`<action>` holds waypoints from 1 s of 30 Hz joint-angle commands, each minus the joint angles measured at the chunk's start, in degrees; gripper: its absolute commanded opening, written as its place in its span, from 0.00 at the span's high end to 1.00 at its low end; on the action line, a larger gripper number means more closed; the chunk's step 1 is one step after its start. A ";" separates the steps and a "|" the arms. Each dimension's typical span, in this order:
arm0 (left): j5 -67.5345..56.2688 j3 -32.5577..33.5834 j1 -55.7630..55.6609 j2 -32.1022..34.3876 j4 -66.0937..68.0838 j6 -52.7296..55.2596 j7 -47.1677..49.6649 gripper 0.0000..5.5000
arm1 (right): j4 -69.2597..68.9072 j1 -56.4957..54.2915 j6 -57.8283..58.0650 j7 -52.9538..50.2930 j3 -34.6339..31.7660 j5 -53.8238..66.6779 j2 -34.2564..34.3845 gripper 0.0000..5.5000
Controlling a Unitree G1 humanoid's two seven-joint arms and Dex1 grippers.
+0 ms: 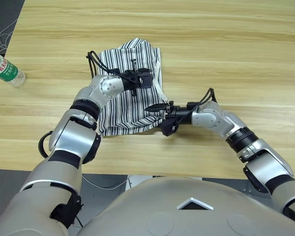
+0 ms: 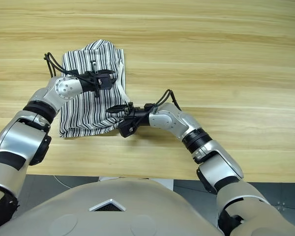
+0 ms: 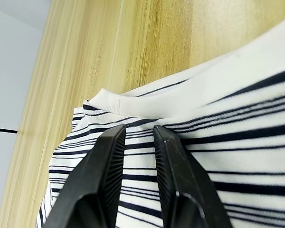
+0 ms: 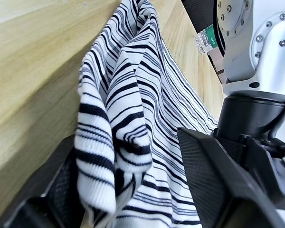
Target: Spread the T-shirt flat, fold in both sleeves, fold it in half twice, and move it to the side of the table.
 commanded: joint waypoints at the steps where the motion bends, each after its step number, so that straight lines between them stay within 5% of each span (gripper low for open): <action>1: 2.56 -2.71 4.05 -1.63 1.98 1.11 -2.86 0.80 | 5.00 2.47 4.74 5.12 3.09 -1.72 -0.44 0.57; 10: 2.58 -2.72 3.62 -2.31 1.82 0.96 -2.99 0.80 | 8.29 1.74 7.14 8.95 2.76 3.36 1.99 0.95; 19: -0.25 -1.13 3.20 -2.42 0.87 0.65 -6.66 0.80 | 4.58 3.42 7.15 14.27 3.00 7.79 0.41 0.97; 25: -19.69 8.17 5.05 -2.43 -12.80 5.01 -25.41 0.80 | -7.39 9.17 9.97 24.59 3.64 17.27 -4.51 0.97; 30: -25.90 13.22 5.95 0.78 -20.38 11.21 -30.58 0.80 | -17.06 12.88 14.55 30.75 3.15 23.39 -9.30 0.97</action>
